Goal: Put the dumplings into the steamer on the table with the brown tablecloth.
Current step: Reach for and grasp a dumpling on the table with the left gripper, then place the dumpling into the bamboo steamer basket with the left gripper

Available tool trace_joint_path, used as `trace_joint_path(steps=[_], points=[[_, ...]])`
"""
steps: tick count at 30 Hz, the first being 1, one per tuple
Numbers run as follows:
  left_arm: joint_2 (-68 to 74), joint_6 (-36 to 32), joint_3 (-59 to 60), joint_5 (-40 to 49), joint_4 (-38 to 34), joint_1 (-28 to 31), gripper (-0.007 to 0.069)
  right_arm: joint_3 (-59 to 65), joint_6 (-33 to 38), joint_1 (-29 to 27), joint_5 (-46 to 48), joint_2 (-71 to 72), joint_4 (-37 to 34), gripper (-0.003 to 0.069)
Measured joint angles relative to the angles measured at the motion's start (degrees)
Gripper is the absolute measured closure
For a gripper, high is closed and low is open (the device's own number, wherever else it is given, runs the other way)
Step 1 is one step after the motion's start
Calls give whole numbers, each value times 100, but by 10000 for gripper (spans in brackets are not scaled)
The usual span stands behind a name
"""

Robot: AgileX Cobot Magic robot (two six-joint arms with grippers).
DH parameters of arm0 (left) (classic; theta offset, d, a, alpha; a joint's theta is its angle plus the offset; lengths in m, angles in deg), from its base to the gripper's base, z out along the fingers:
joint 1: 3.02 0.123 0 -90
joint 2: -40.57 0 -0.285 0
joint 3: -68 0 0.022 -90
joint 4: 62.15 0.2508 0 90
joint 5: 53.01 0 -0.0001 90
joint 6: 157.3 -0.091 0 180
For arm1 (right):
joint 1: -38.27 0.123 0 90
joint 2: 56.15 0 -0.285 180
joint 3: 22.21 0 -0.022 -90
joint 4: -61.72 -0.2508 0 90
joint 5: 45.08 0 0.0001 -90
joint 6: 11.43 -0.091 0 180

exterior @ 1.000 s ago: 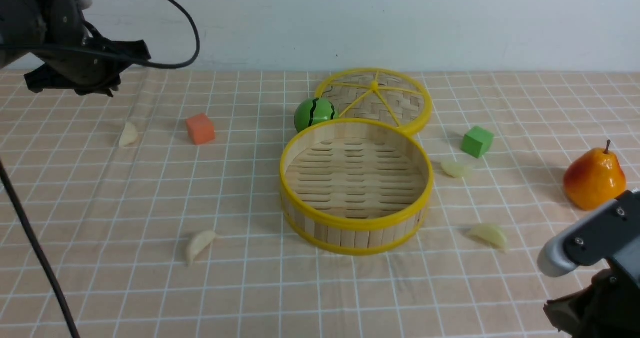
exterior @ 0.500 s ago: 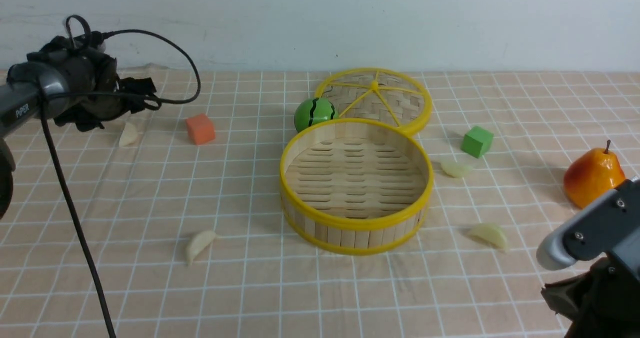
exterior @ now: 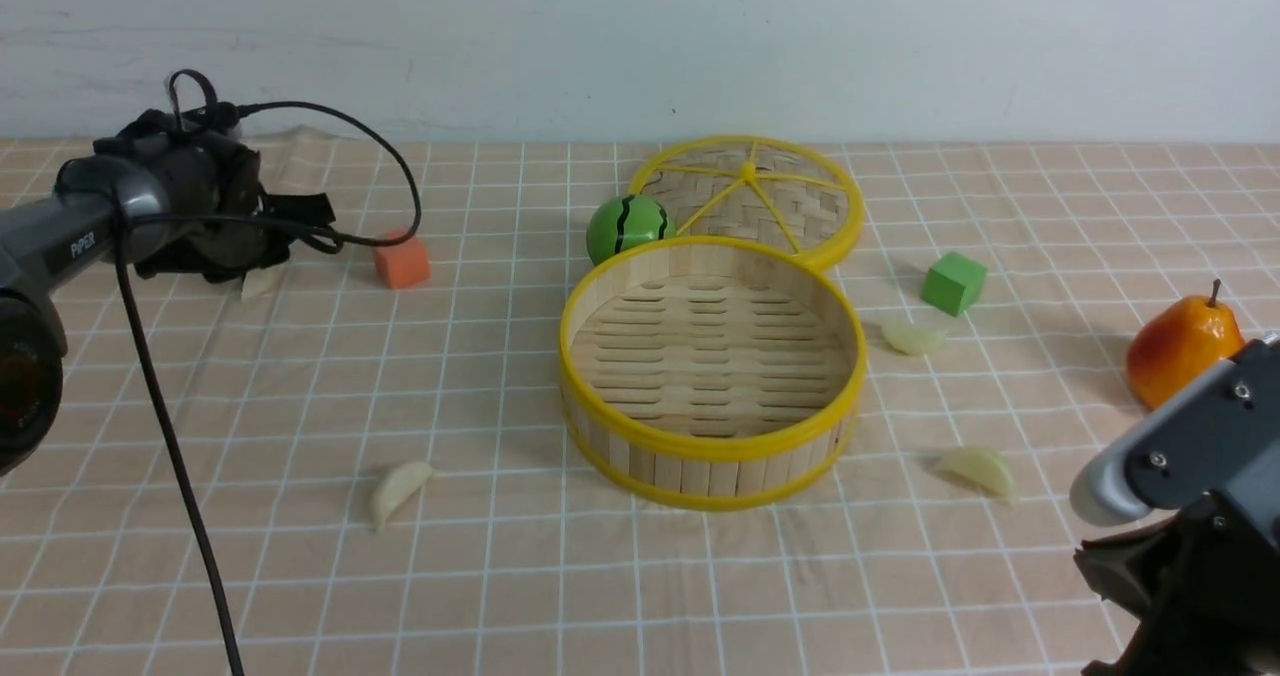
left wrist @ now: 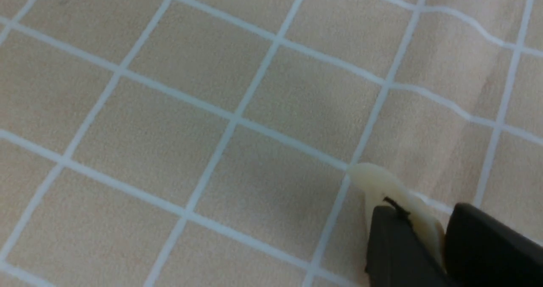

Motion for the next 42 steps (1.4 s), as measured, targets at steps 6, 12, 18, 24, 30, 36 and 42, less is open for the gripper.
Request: trace_joint_path(steps=[6, 12, 18, 24, 30, 36, 42], points=[[-420, -243, 0, 309, -633, -33, 480, 0, 0, 0, -6, 0, 0, 637], [-619, -382, 0, 578, -868, -33, 480, 0, 0, 0, -80, 0, 0, 634], [-692, -1599, 0, 1056, -2064, -154, 480, 0, 0, 0, -121, 0, 0, 627], [-1143, -3486, 0, 1516, -4097, -602, 480, 0, 0, 0, -136, 0, 0, 623], [-1485, -4472, 0, 1858, -4988, -1450, 480, 0, 0, 0, -197, 0, 0, 617], [-1158, -4545, 0, 1663, -4435, -2204, 480, 0, 0, 0, -238, 0, -62, 614], [-624, -4383, 11, 709, -3521, -2519, 437, 0, 0, 0, -283, 0, -352, 608]])
